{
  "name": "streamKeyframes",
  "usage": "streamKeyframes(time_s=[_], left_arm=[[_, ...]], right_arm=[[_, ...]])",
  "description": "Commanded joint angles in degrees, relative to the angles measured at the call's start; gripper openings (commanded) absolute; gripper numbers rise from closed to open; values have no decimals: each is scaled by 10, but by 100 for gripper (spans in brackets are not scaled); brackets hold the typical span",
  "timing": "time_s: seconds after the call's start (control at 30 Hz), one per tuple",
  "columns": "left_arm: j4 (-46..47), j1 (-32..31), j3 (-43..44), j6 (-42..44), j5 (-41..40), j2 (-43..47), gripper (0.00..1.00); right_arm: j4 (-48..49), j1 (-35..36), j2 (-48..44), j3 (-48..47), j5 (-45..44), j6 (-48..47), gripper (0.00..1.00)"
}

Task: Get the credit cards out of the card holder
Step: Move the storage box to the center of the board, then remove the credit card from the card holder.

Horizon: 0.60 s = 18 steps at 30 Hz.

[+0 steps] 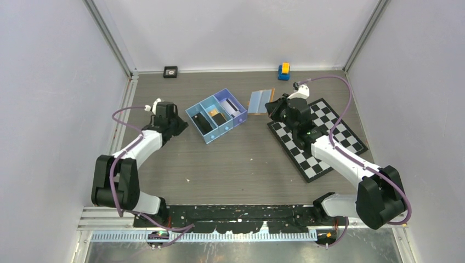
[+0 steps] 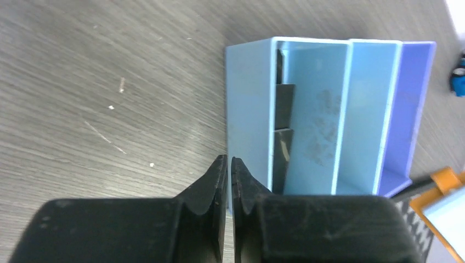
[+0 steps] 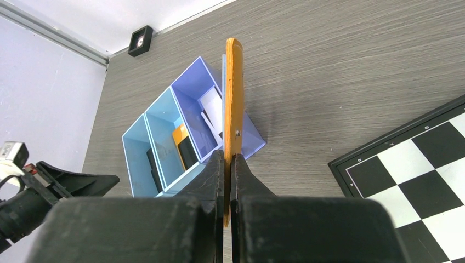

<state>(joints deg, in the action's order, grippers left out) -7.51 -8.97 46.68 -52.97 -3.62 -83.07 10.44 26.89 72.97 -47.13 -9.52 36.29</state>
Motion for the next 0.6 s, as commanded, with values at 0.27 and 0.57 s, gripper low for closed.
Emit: streamKeyframes(time_s=[0.27, 0.57], left_arm=[[276, -72, -79, 71, 234, 129, 73], [528, -115, -78, -65, 381, -6, 100]], right_arm=[[87, 1, -48, 9, 177, 62, 0], [205, -2, -95, 104, 288, 128, 1]])
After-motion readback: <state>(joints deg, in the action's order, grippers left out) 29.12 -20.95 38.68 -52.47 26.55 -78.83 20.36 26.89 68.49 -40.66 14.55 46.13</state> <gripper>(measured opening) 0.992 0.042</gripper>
